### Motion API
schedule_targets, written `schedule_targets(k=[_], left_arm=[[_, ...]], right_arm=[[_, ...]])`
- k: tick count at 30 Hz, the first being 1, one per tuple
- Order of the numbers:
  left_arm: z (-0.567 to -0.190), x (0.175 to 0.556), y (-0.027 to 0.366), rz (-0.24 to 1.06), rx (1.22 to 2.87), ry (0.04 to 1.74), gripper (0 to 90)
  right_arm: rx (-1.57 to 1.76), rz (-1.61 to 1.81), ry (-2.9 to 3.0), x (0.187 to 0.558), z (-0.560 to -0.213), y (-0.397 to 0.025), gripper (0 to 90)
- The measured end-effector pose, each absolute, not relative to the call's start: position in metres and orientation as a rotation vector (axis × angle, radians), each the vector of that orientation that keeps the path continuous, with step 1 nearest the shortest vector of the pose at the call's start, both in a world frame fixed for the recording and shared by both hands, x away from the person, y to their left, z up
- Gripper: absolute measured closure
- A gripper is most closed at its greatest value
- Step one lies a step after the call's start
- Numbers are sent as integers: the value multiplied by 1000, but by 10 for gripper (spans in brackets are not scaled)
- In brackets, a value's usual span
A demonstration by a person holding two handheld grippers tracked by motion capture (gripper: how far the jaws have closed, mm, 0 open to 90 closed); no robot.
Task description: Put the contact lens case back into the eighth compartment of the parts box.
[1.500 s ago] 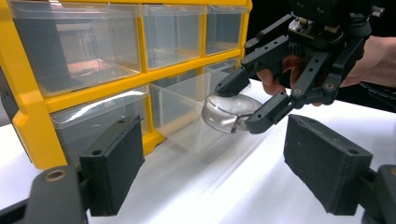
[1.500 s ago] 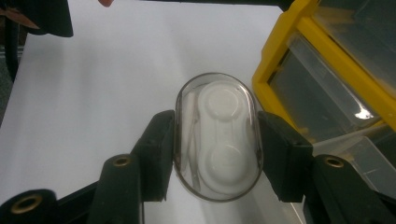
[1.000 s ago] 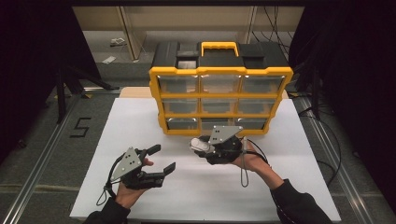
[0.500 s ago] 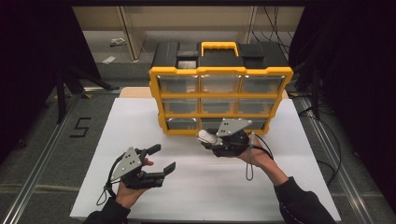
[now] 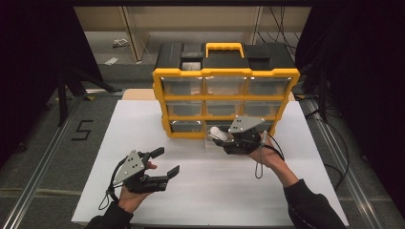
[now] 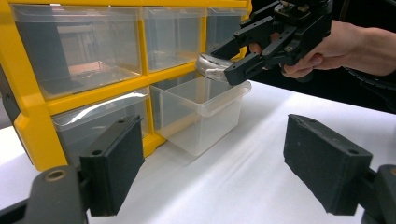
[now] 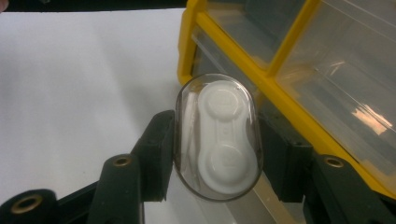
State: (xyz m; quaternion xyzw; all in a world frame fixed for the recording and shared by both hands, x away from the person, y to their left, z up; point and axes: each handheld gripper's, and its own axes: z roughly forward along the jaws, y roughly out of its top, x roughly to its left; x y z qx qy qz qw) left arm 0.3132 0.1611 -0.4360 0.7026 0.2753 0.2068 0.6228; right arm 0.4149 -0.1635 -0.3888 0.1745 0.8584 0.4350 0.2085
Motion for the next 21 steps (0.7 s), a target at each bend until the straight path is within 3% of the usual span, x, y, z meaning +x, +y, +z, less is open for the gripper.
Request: schedule_targets(k=[21], left_arm=[[-436,313,162,476,1614,633,198]], right_arm=[[587,1180,2361,429,-391,-185,495]])
